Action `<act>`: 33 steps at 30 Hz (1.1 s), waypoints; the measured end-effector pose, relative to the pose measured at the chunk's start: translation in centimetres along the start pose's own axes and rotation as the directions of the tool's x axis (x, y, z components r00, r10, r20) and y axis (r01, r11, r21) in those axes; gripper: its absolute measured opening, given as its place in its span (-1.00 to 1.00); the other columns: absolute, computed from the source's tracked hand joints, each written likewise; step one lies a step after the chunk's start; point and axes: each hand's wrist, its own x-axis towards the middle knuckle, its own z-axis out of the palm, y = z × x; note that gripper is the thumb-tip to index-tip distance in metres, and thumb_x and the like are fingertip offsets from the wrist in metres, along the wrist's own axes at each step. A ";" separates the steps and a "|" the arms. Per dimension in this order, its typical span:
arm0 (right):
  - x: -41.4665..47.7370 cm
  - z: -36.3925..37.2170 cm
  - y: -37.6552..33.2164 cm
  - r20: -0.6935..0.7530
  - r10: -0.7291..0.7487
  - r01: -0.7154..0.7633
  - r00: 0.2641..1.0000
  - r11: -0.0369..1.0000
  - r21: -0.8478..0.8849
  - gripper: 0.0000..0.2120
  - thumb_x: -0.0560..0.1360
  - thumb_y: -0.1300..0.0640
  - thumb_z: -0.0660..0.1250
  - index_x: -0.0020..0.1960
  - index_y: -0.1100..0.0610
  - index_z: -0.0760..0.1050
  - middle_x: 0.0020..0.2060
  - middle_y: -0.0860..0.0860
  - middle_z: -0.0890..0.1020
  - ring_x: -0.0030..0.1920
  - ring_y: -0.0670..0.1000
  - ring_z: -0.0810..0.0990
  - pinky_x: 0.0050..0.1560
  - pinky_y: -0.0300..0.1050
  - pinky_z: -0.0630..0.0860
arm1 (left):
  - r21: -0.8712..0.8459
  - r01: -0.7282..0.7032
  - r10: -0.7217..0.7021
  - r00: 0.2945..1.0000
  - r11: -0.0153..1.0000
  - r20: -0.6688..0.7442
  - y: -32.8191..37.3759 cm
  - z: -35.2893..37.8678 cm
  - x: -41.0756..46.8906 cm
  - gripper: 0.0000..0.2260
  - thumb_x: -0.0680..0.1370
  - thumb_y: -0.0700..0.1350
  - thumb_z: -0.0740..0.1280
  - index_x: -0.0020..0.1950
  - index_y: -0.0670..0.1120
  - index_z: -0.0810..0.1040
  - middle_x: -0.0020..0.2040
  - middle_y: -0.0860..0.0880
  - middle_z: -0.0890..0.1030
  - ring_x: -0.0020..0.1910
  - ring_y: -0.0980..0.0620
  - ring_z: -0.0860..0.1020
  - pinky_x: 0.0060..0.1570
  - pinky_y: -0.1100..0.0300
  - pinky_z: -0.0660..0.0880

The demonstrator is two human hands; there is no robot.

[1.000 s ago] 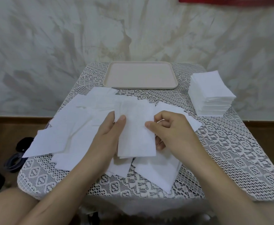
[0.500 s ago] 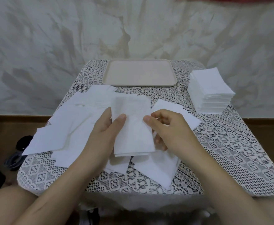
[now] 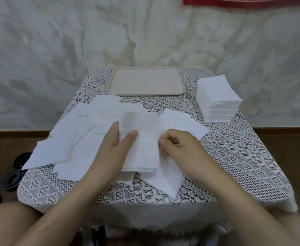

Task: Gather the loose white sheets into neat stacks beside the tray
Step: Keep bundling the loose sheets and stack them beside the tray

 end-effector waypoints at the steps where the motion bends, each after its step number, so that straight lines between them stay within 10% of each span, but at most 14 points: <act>1: -0.2 -0.4 0.3 -0.020 0.010 -0.011 1.000 0.999 -0.051 -0.84 0.61 -0.02 0.34 -0.14 -0.06 0.58 -0.25 -0.13 0.67 -0.22 -0.10 0.62 -0.10 -0.03 0.55 | 0.003 0.007 -0.007 1.000 1.000 -0.013 0.0 -0.3 0.1 -0.91 0.69 0.00 0.34 0.18 0.09 0.58 0.02 0.15 0.71 -0.01 0.12 0.69 -0.05 0.08 0.56; 10: -0.5 -3.0 0.8 -0.086 0.079 -0.103 0.993 0.937 -0.333 -0.74 0.50 -0.09 0.47 0.11 -0.10 0.48 -0.02 -0.18 0.52 -0.03 -0.10 0.53 -0.08 -0.12 0.34 | 0.026 -0.013 0.014 0.999 1.000 -0.036 -0.2 -1.1 0.6 -0.91 0.69 -0.03 0.34 0.17 0.04 0.60 0.00 0.09 0.71 -0.05 0.07 0.69 -0.12 0.07 0.54; 21: 1.5 -3.8 1.1 -0.027 0.055 -0.060 0.998 0.965 -0.257 -0.86 0.53 0.03 0.46 -0.16 -0.03 0.53 -0.29 -0.13 0.58 -0.28 -0.13 0.50 -0.22 -0.18 0.40 | 0.001 -0.007 0.007 1.000 1.000 -0.021 0.0 -1.0 0.9 -0.87 0.68 -0.04 0.34 0.20 0.08 0.61 0.04 0.09 0.74 -0.02 0.07 0.71 -0.06 0.08 0.60; 33: 4.1 -3.4 1.7 -0.202 -0.047 0.008 0.978 0.982 -0.190 -0.85 0.52 0.04 0.47 0.08 -0.07 0.58 -0.02 -0.12 0.57 -0.21 -0.18 0.48 -0.10 -0.10 0.40 | 0.007 0.000 0.000 1.000 1.000 -0.005 0.3 -1.4 0.9 -0.84 0.64 0.07 0.39 0.18 0.06 0.62 0.04 0.03 0.74 -0.01 -0.01 0.72 0.05 -0.17 0.61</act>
